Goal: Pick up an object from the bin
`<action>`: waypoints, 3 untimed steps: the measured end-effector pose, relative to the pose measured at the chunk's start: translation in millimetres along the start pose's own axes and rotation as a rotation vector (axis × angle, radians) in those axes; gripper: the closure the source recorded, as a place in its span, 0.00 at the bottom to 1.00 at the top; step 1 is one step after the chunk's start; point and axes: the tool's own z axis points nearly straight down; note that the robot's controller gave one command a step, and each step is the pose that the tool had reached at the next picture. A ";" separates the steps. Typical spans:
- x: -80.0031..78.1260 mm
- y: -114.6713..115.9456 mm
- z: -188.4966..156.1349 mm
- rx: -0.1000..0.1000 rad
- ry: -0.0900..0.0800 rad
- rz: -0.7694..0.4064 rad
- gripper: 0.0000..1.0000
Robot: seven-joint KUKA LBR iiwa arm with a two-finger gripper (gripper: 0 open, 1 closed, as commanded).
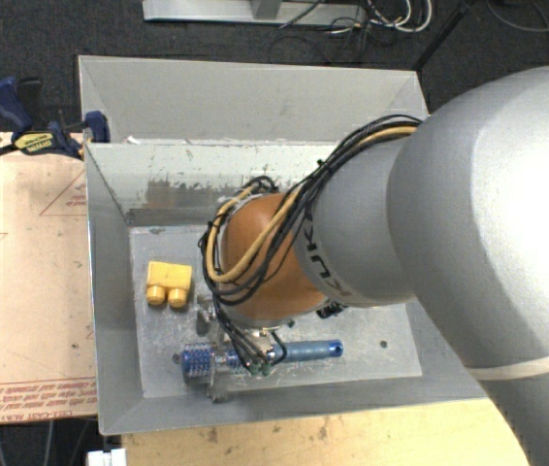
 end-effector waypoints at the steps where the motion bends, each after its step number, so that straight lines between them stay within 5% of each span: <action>1: -11.3 24.5 -3.4 -0.003 -0.005 0.032 0.00; 2: -2.1 -29.5 -4.1 0.000 -0.008 -0.105 0.00; 3: 0.1 -28.1 -2.6 -0.001 -0.001 -0.107 1.00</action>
Offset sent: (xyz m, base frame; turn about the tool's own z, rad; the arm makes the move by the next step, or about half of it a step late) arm 0.0108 0.0226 0.0036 0.0356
